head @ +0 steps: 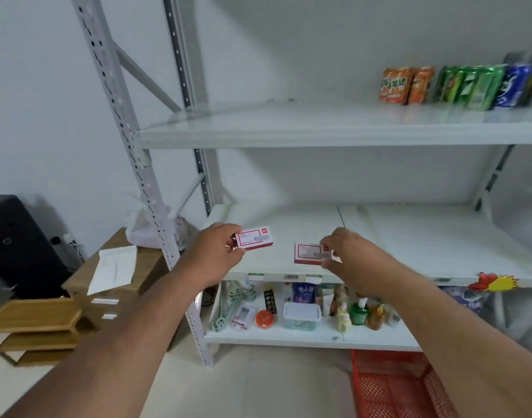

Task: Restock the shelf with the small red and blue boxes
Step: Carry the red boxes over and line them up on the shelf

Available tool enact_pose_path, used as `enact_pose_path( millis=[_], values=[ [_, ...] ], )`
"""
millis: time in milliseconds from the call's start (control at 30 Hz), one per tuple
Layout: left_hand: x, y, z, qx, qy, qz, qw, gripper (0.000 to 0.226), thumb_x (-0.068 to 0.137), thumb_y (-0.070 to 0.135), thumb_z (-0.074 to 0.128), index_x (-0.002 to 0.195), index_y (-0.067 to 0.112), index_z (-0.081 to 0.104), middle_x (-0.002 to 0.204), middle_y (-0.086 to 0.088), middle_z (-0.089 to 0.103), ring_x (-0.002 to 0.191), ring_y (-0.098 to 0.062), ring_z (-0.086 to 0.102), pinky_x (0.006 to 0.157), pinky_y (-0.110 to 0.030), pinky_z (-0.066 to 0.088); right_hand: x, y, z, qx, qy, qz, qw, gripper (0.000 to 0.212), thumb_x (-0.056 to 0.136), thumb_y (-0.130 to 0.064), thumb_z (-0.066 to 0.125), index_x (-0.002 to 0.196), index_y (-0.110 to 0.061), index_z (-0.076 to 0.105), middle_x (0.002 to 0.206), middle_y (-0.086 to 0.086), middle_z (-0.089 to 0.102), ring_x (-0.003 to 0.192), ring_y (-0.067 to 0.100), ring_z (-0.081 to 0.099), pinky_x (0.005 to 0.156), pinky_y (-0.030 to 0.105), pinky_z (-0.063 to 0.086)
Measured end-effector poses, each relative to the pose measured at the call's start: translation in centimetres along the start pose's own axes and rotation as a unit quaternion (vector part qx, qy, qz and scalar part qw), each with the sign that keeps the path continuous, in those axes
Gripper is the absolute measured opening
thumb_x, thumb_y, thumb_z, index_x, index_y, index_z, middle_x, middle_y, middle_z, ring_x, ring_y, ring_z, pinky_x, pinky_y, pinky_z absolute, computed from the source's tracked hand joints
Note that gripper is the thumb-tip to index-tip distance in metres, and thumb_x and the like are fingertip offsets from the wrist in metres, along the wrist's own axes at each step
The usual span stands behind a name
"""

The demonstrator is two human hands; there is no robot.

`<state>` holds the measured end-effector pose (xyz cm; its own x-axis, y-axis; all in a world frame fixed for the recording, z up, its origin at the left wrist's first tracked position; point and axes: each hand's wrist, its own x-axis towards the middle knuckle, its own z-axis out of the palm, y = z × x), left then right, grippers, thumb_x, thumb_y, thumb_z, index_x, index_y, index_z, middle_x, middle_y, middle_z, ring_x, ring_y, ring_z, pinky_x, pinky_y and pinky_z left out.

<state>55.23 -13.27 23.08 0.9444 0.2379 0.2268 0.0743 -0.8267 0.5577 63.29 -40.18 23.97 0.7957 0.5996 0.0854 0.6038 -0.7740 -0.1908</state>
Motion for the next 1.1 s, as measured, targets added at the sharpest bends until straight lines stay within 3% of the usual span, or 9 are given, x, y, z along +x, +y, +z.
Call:
enact_pose_path(
  millis=[200,367,533,633,800,933,1100],
  values=[
    [6.4,3.0,-5.0,0.007,0.028,0.058,0.998,0.038,0.087,0.016,0.069,0.125,0.018,0.064,0.110,0.001,0.066,0.088,-0.006,0.063,0.073,-0.011,0.046,4.5,0.2,-6.3,-0.029,0.048,-0.018,0.998,0.034,0.100,-0.038,0.054,0.130,-0.021,0.057,0.117,-0.001,0.050,0.099,0.016,0.050,0.085,0.032,0.046],
    [12.6,5.4,-7.9,-0.007,0.043,0.080,0.996,0.025,0.083,0.009,0.072,0.103,0.023,0.070,0.082,0.024,0.062,0.072,0.016,0.060,0.064,-0.003,0.042,8.9,1.7,-11.0,-0.034,0.080,-0.027,0.996,0.031,0.099,-0.038,0.056,0.125,-0.022,0.059,0.114,-0.002,0.050,0.096,0.017,0.052,0.084,0.033,0.047],
    [19.4,6.7,-9.5,0.001,0.044,0.076,0.996,0.025,0.081,0.016,0.075,0.104,0.024,0.070,0.090,0.013,0.071,0.086,-0.006,0.069,0.080,-0.025,0.054,14.4,4.0,-14.8,-0.040,0.096,-0.036,0.994,0.036,0.098,-0.040,0.056,0.130,-0.024,0.059,0.113,-0.004,0.050,0.094,0.015,0.054,0.084,0.032,0.047],
    [23.1,7.0,-10.0,0.003,0.051,0.071,0.996,0.028,0.080,0.018,0.076,0.106,0.023,0.069,0.095,0.009,0.071,0.089,-0.008,0.069,0.064,-0.022,0.051,17.9,5.1,-16.7,-0.038,0.102,-0.050,0.993,0.033,0.098,-0.039,0.057,0.127,-0.024,0.060,0.111,-0.004,0.050,0.094,0.015,0.053,0.083,0.031,0.044],
    [28.1,6.8,-10.4,0.009,0.069,0.058,0.996,0.030,0.079,0.022,0.078,0.107,0.025,0.069,0.106,0.010,0.064,0.090,-0.009,0.066,0.066,-0.019,0.048,23.9,6.5,-18.5,-0.044,0.093,-0.072,0.992,0.034,0.097,-0.038,0.059,0.128,-0.024,0.059,0.110,-0.005,0.049,0.093,0.015,0.052,0.080,0.030,0.041],
    [32.0,6.1,-10.8,0.042,0.053,0.050,0.996,0.033,0.078,0.024,0.079,0.110,0.024,0.070,0.104,0.006,0.065,0.083,-0.010,0.064,0.062,-0.013,0.042,28.7,7.3,-19.1,-0.047,0.085,-0.076,0.992,0.031,0.097,-0.038,0.059,0.125,-0.025,0.060,0.106,-0.007,0.047,0.090,0.014,0.051,0.081,0.032,0.044],
    [36.9,3.6,-12.1,0.052,0.037,0.039,0.997,0.031,0.077,0.029,0.081,0.105,0.030,0.068,0.101,0.011,0.065,0.085,-0.009,0.064,0.068,-0.015,0.046,34.3,6.9,-18.9,-0.049,0.069,-0.069,0.994,0.023,0.097,-0.037,0.059,0.116,-0.025,0.061,0.100,-0.007,0.047,0.090,0.016,0.053,0.084,0.035,0.047]
  ],
)
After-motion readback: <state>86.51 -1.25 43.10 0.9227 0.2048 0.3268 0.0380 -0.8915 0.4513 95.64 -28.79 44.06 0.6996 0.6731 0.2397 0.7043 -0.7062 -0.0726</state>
